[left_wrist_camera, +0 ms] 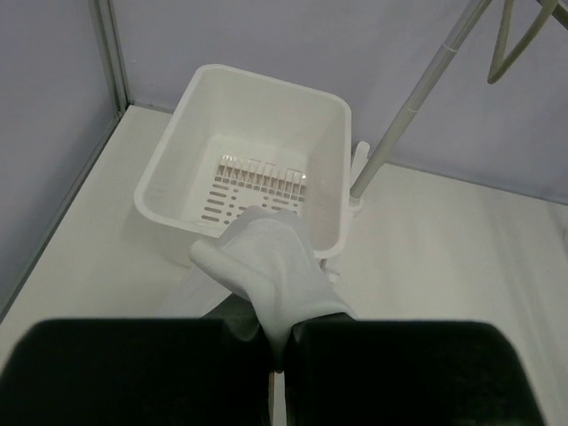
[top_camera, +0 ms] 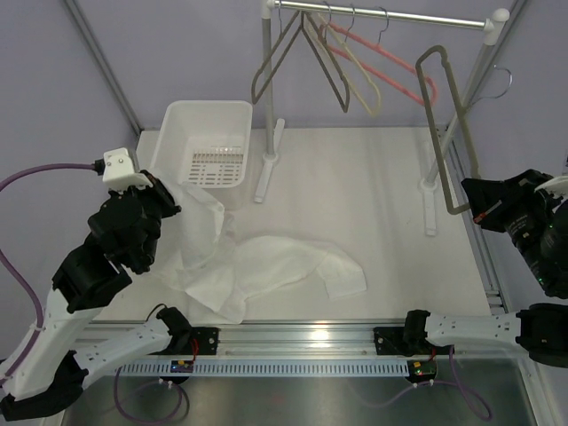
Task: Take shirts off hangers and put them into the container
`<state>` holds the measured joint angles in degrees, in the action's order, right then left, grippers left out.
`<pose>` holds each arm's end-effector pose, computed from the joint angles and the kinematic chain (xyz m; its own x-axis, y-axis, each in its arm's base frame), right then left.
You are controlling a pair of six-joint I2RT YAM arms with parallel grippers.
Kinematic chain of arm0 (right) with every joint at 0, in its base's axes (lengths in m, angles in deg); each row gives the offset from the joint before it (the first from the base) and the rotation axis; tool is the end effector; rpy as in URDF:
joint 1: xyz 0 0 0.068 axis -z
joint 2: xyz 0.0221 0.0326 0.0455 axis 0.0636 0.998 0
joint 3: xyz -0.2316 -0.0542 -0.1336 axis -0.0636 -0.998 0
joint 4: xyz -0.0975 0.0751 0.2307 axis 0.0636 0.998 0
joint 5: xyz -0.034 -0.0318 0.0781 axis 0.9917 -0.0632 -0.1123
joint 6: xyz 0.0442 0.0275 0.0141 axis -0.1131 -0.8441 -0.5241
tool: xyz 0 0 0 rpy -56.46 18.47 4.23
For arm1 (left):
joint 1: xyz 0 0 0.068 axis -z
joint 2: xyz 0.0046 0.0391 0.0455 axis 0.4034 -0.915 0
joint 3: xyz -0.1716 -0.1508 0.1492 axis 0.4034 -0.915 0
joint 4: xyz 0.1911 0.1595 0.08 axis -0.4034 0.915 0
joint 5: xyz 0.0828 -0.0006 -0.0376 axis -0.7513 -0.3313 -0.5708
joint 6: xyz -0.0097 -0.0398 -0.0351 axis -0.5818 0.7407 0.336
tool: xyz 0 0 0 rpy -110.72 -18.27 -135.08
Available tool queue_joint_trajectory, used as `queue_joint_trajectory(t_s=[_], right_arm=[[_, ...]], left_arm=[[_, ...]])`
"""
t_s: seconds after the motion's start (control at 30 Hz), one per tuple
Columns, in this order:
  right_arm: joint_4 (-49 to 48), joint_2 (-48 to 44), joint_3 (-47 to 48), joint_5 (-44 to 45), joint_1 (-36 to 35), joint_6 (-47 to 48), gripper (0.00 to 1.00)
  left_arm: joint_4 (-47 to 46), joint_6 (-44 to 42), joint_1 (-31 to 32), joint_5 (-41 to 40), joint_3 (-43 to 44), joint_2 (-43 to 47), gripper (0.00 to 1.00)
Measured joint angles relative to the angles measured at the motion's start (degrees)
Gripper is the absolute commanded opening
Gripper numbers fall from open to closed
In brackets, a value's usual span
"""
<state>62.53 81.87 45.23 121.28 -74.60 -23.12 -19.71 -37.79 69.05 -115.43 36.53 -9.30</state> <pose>0.0294 -0.0122 0.5417 -0.1591 0.3804 -0.9110 -0.0637 0.9169 0.3939 0.0906 -0.0528 0.4626 -0.0729 -0.2257 -0.9715 -0.0989 0.9709 -0.2181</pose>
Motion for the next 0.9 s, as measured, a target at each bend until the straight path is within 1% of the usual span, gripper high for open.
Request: queue_joint_trajectory(t_s=[0.2,0.43,0.53,0.67,0.9], right_arm=[[-1.92,5.07,0.35,3.65,0.0,8.07,0.0],[-6.05,8.04,2.58,3.28,0.04,15.72,0.0],[-7.02,8.76,2.62,2.86,0.04,17.42,0.0],[-5.95,11.63,3.04,4.17,0.92,18.38,0.0],[-6.03,14.53,2.43,10.27,1.88,21.55,0.0]], left_arm=[[-0.81,1.07,0.0,1.7,-2.86,1.46,0.0],[-1.33,1.92,0.0,3.21,-3.61,1.97,0.0],[-1.33,2.14,0.0,3.63,-4.61,2.49,0.0],[-1.42,2.54,0.0,4.42,-5.73,2.8,0.0],[-1.55,3.34,0.0,5.09,-7.98,3.87,0.0]])
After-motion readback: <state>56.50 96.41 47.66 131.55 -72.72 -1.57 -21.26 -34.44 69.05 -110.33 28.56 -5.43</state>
